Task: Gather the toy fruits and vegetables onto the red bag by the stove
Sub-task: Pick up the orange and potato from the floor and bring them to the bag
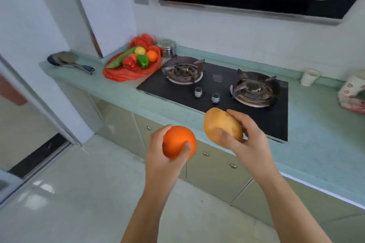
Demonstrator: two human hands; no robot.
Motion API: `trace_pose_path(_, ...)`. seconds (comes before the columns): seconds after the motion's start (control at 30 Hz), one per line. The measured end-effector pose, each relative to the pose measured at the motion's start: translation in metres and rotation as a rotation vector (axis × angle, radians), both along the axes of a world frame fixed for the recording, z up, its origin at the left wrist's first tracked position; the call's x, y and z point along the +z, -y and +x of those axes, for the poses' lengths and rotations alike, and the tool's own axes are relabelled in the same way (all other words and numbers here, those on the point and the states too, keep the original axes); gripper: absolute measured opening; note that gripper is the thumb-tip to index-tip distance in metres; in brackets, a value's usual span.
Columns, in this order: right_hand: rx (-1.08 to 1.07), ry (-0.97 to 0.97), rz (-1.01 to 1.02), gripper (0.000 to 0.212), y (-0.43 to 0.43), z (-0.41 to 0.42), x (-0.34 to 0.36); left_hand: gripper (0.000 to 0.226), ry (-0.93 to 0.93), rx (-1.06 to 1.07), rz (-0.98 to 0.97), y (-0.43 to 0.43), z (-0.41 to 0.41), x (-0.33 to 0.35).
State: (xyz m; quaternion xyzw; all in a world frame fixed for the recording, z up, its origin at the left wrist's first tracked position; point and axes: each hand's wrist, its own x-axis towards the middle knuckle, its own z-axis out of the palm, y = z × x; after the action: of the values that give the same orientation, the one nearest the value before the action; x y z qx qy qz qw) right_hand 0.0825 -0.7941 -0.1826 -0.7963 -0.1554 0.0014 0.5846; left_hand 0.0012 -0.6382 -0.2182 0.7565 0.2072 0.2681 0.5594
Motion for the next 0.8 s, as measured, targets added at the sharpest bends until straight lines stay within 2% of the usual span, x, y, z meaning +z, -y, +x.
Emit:
trace_pose_path(0.43,0.274,-0.055,-0.064,0.047,-0.196,-0.037,-0.025,0.051,-0.02,0.266,0.012,-0.159,-0.088,-0.019)
trace_pose_path(0.8,0.439,-0.055,-0.032,0.049,-0.321,-0.001,-0.037,0.051,-0.046,0.415,0.021,-0.252,-0.072,-0.033)
